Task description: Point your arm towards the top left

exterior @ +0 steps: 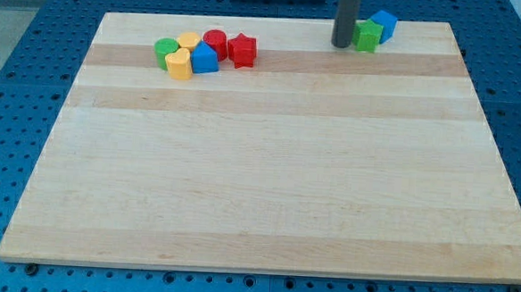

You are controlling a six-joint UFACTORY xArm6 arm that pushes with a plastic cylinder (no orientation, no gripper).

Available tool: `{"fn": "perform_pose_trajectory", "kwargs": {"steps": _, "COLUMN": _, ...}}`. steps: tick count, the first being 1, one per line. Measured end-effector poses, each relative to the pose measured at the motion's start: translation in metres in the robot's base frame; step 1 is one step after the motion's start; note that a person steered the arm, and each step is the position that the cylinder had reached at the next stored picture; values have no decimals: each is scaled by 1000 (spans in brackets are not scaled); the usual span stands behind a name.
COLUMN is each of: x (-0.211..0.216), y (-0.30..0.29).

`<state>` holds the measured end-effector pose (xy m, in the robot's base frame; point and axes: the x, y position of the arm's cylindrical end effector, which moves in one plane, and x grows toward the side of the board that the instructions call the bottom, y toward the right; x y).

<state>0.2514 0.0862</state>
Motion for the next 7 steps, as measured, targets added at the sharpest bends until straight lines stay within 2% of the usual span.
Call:
{"fn": "perform_pose_trajectory", "kwargs": {"steps": 1, "x": -16, "y": -57}}
{"fn": "perform_pose_trajectory", "kwargs": {"steps": 2, "x": -53, "y": -113}}
{"fn": "perform_pose_trajectory", "kwargs": {"steps": 3, "x": -60, "y": -192}}
{"fn": "perform_pose_trajectory", "kwargs": {"steps": 4, "x": -53, "y": -282}}
{"fn": "perform_pose_trajectory", "kwargs": {"steps": 5, "x": -20, "y": -363}}
{"fn": "perform_pose_trajectory", "kwargs": {"steps": 6, "x": 2, "y": -391}}
{"fn": "perform_pose_trajectory", "kwargs": {"steps": 7, "x": 2, "y": -391}}
